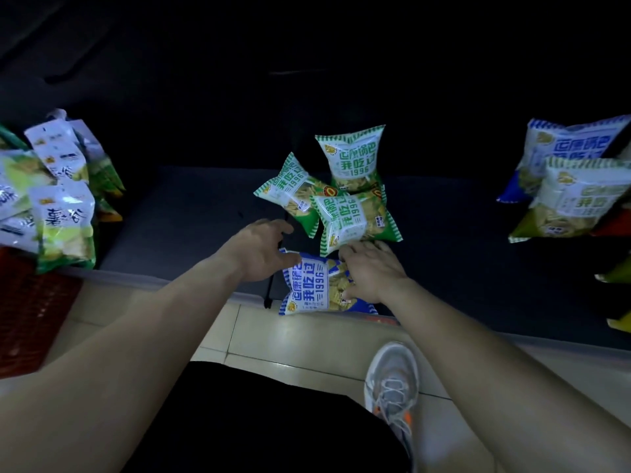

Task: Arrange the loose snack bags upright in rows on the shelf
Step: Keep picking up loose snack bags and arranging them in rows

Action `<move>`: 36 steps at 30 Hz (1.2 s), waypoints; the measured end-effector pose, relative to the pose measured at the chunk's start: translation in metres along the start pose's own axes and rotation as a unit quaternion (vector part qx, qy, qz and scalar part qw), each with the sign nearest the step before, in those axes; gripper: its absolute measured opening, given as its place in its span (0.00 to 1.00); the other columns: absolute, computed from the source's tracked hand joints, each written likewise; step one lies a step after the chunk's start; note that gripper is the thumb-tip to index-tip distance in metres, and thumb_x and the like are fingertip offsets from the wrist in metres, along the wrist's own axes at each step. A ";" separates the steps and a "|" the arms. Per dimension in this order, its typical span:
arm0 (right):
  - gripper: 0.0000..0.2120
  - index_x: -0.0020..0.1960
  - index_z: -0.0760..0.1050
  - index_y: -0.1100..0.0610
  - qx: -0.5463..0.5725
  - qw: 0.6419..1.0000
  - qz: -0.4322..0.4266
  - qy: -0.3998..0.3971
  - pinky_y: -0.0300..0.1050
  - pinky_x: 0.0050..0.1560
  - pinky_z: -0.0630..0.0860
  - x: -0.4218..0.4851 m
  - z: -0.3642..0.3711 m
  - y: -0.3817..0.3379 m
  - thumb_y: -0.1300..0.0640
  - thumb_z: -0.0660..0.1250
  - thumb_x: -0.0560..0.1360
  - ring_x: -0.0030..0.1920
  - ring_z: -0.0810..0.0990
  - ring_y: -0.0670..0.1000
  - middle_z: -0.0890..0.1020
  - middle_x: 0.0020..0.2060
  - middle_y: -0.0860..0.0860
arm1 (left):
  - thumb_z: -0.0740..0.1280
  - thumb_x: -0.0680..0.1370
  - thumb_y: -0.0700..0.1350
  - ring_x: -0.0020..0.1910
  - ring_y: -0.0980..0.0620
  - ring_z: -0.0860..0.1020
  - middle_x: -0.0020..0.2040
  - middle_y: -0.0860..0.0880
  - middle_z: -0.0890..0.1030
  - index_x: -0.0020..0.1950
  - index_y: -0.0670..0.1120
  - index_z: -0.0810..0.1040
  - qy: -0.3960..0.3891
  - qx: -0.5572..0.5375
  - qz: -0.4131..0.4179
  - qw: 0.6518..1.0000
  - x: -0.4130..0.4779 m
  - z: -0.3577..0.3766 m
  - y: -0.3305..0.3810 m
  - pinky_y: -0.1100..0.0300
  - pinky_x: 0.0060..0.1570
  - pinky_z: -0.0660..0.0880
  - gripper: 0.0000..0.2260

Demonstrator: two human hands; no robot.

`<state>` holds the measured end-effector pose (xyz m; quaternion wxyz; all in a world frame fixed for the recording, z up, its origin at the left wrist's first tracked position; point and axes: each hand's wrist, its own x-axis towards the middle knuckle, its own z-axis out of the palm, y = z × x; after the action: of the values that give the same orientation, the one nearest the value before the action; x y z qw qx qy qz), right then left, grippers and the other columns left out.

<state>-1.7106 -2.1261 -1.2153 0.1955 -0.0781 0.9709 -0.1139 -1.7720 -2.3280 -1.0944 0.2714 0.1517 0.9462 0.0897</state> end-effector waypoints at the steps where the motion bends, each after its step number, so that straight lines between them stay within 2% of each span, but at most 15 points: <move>1: 0.38 0.68 0.66 0.52 -0.005 1.000 0.003 0.006 0.52 0.69 0.62 -0.002 0.000 -0.001 0.39 0.77 0.65 0.66 0.69 0.53 0.73 0.66 0.51 | 0.71 0.76 0.56 0.61 0.49 0.75 0.66 0.47 0.74 0.74 0.50 0.68 0.003 0.001 -0.001 1.000 0.000 -0.001 0.001 0.58 0.60 0.70 0.29; 5: 0.43 0.71 0.66 0.53 -0.027 0.999 0.016 0.012 0.53 0.64 0.66 -0.016 -0.004 0.002 0.41 0.79 0.62 0.65 0.68 0.54 0.73 0.64 0.52 | 0.71 0.75 0.57 0.61 0.48 0.74 0.65 0.47 0.75 0.74 0.50 0.69 0.012 0.005 0.004 1.000 0.001 -0.002 0.005 0.57 0.60 0.71 0.30; 7: 0.40 0.71 0.67 0.51 -0.026 0.999 0.026 0.000 0.52 0.63 0.66 -0.026 -0.010 0.010 0.43 0.78 0.63 0.63 0.67 0.55 0.71 0.62 0.52 | 0.72 0.74 0.57 0.63 0.47 0.74 0.65 0.46 0.74 0.73 0.49 0.69 0.013 0.006 0.010 1.000 0.000 -0.004 0.008 0.56 0.61 0.70 0.30; 11: 0.39 0.69 0.67 0.46 0.051 0.997 0.062 0.004 0.52 0.62 0.69 -0.062 -0.031 0.035 0.43 0.78 0.62 0.62 0.70 0.55 0.71 0.62 0.51 | 0.74 0.73 0.57 0.65 0.46 0.73 0.67 0.45 0.74 0.73 0.49 0.69 0.012 0.018 0.026 0.999 -0.001 -0.008 0.020 0.55 0.63 0.70 0.32; 15: 0.41 0.64 0.68 0.44 0.133 0.984 0.114 0.042 0.50 0.54 0.73 -0.119 -0.070 0.061 0.39 0.81 0.56 0.56 0.76 0.54 0.80 0.55 0.47 | 0.76 0.70 0.58 0.65 0.47 0.73 0.69 0.46 0.73 0.74 0.51 0.67 -0.009 0.016 0.064 0.998 -0.009 -0.013 0.049 0.55 0.63 0.71 0.36; 20: 0.41 0.61 0.66 0.40 0.183 0.965 0.152 0.110 0.49 0.48 0.76 -0.204 -0.123 0.087 0.37 0.82 0.54 0.51 0.79 0.48 0.81 0.49 0.43 | 0.78 0.66 0.61 0.66 0.51 0.73 0.70 0.55 0.73 0.76 0.53 0.64 -0.019 -0.058 0.156 0.986 -0.033 -0.017 0.113 0.56 0.62 0.71 0.43; 23: 0.42 0.63 0.66 0.40 0.208 0.954 0.166 0.141 0.48 0.47 0.77 -0.251 -0.146 0.096 0.38 0.83 0.55 0.49 0.80 0.45 0.82 0.50 0.41 | 0.79 0.66 0.59 0.63 0.56 0.74 0.65 0.57 0.76 0.73 0.53 0.68 -0.027 -0.132 0.234 0.963 -0.055 -0.018 0.165 0.63 0.57 0.71 0.39; 24: 0.42 0.63 0.66 0.40 0.217 0.950 0.167 0.152 0.47 0.46 0.77 -0.265 -0.150 0.098 0.39 0.83 0.55 0.49 0.81 0.44 0.82 0.50 0.40 | 0.80 0.66 0.58 0.61 0.57 0.75 0.63 0.58 0.77 0.71 0.54 0.71 -0.035 -0.157 0.253 0.954 -0.063 -0.018 0.183 0.63 0.57 0.72 0.36; 26: 0.42 0.64 0.66 0.41 0.238 0.940 0.171 0.173 0.48 0.47 0.79 -0.289 -0.155 0.104 0.40 0.83 0.56 0.49 0.81 0.43 0.82 0.51 0.40 | 0.81 0.64 0.56 0.58 0.59 0.78 0.58 0.58 0.82 0.65 0.54 0.74 -0.040 -0.201 0.282 0.937 -0.074 -0.015 0.213 0.56 0.63 0.74 0.32; 28: 0.43 0.66 0.65 0.42 0.244 0.934 0.182 0.184 0.49 0.49 0.79 -0.310 -0.159 0.111 0.39 0.83 0.57 0.50 0.81 0.43 0.82 0.54 0.40 | 0.82 0.64 0.53 0.53 0.59 0.81 0.53 0.56 0.84 0.61 0.52 0.76 -0.026 -0.233 0.300 0.925 -0.082 -0.012 0.237 0.51 0.61 0.76 0.29; 31: 0.47 0.71 0.63 0.42 0.186 0.941 0.213 0.184 0.53 0.56 0.77 -0.339 -0.162 0.127 0.32 0.79 0.58 0.59 0.78 0.48 0.78 0.61 0.43 | 0.81 0.66 0.52 0.48 0.59 0.83 0.49 0.55 0.85 0.56 0.51 0.77 0.006 -0.233 0.309 0.922 -0.088 -0.006 0.268 0.51 0.56 0.78 0.23; 33: 0.47 0.74 0.62 0.44 0.121 0.945 0.242 0.183 0.54 0.61 0.74 -0.353 -0.160 0.143 0.30 0.75 0.62 0.65 0.74 0.52 0.75 0.66 0.47 | 0.81 0.65 0.55 0.47 0.58 0.82 0.48 0.56 0.85 0.55 0.53 0.77 0.017 -0.186 0.302 0.935 -0.083 0.000 0.282 0.51 0.54 0.79 0.23; 36: 0.40 0.76 0.62 0.47 0.122 0.934 0.296 0.162 0.54 0.63 0.72 -0.372 -0.151 0.173 0.33 0.70 0.70 0.69 0.71 0.54 0.71 0.70 0.51 | 0.79 0.62 0.63 0.49 0.55 0.81 0.53 0.55 0.83 0.59 0.56 0.77 0.041 -0.052 0.266 0.962 -0.063 0.011 0.300 0.51 0.51 0.79 0.28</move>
<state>-1.4501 -1.8579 -0.9884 0.0686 0.2564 0.9472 -0.1799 -1.6441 -2.0669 -0.9972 0.2060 0.3795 0.8763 0.2138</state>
